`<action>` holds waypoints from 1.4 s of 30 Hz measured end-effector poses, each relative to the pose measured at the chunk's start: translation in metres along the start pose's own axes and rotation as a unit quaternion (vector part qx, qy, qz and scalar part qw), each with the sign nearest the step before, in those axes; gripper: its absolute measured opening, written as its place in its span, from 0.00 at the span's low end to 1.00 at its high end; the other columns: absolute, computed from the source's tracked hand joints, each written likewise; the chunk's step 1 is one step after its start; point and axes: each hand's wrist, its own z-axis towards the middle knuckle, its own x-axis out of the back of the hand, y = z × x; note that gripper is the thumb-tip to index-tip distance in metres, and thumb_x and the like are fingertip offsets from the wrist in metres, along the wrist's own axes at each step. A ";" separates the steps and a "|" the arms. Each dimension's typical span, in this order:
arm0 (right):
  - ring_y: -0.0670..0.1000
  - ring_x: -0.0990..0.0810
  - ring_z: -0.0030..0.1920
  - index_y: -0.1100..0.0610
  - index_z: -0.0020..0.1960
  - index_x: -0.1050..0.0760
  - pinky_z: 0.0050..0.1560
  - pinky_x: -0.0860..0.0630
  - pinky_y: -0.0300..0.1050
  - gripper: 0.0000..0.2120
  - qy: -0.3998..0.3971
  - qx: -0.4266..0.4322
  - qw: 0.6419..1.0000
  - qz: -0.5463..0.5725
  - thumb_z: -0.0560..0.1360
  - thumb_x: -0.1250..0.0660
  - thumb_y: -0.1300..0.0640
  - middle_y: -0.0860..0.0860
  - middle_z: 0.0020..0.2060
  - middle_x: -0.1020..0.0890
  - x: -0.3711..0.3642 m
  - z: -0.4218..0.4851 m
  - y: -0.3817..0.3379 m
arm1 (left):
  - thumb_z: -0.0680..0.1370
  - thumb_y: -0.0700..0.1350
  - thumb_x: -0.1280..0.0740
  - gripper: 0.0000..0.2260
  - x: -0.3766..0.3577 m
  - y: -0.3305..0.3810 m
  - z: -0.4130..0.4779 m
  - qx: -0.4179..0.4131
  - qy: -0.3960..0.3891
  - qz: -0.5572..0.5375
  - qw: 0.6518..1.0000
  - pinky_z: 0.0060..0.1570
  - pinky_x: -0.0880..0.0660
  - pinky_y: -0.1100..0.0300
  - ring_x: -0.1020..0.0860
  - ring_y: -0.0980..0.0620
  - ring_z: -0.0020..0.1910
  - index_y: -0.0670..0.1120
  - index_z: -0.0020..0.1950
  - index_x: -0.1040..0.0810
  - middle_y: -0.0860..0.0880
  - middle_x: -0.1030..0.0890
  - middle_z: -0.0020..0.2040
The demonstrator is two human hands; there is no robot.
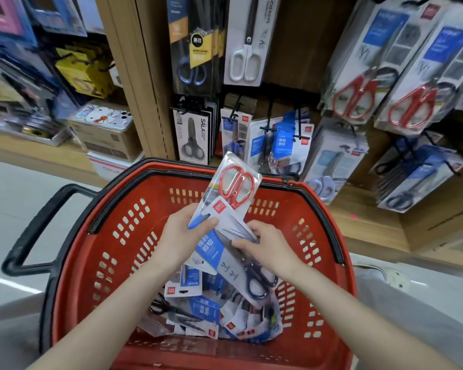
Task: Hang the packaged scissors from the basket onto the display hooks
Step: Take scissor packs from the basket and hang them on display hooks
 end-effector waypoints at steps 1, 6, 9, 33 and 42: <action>0.45 0.21 0.40 0.51 0.42 0.24 0.43 0.25 0.40 0.05 0.002 0.001 1.000 0.019 0.73 0.30 0.51 0.46 0.39 0.18 0.000 0.000 -0.001 | 0.78 0.43 0.34 0.04 0.000 0.002 0.000 -0.002 0.006 -0.008 1.000 0.45 0.21 0.54 0.17 0.50 0.44 0.49 0.49 0.20 0.49 0.15 0.44; 0.45 0.20 0.48 0.51 0.46 0.23 0.50 0.26 0.41 0.02 0.031 0.035 0.998 0.033 0.74 0.30 0.55 0.45 0.44 0.18 0.016 0.001 -0.006 | 0.80 0.47 0.38 0.10 -0.002 0.016 -0.001 -0.026 0.009 -0.021 0.999 0.47 0.24 0.48 0.18 0.43 0.44 0.43 0.46 0.21 0.44 0.17 0.42; 0.44 0.20 0.51 0.46 0.46 0.28 0.55 0.26 0.40 0.09 -0.005 0.040 0.996 0.073 0.74 0.31 0.59 0.44 0.48 0.19 0.026 0.001 -0.015 | 0.79 0.46 0.35 0.08 -0.007 0.025 0.003 -0.065 0.009 -0.003 0.998 0.47 0.24 0.45 0.20 0.40 0.45 0.42 0.46 0.21 0.42 0.18 0.43; 0.44 0.28 0.38 0.59 0.47 0.30 0.38 0.32 0.35 0.03 0.222 0.230 0.947 0.026 0.76 0.36 0.63 0.48 0.37 0.25 0.087 0.118 -0.137 | 0.80 0.46 0.38 0.06 0.072 0.011 0.046 0.008 0.141 -0.112 0.984 0.31 0.28 0.57 0.22 0.52 0.34 0.50 0.46 0.23 0.54 0.19 0.34; 0.49 0.25 0.36 0.57 0.45 0.25 0.38 0.30 0.45 0.06 0.288 0.243 0.915 -0.145 0.75 0.32 0.54 0.48 0.35 0.22 0.071 0.174 -0.135 | 0.80 0.45 0.38 0.08 0.099 0.008 0.073 -0.025 0.164 -0.108 0.980 0.30 0.28 0.74 0.20 0.66 0.39 0.44 0.56 0.23 0.57 0.18 0.45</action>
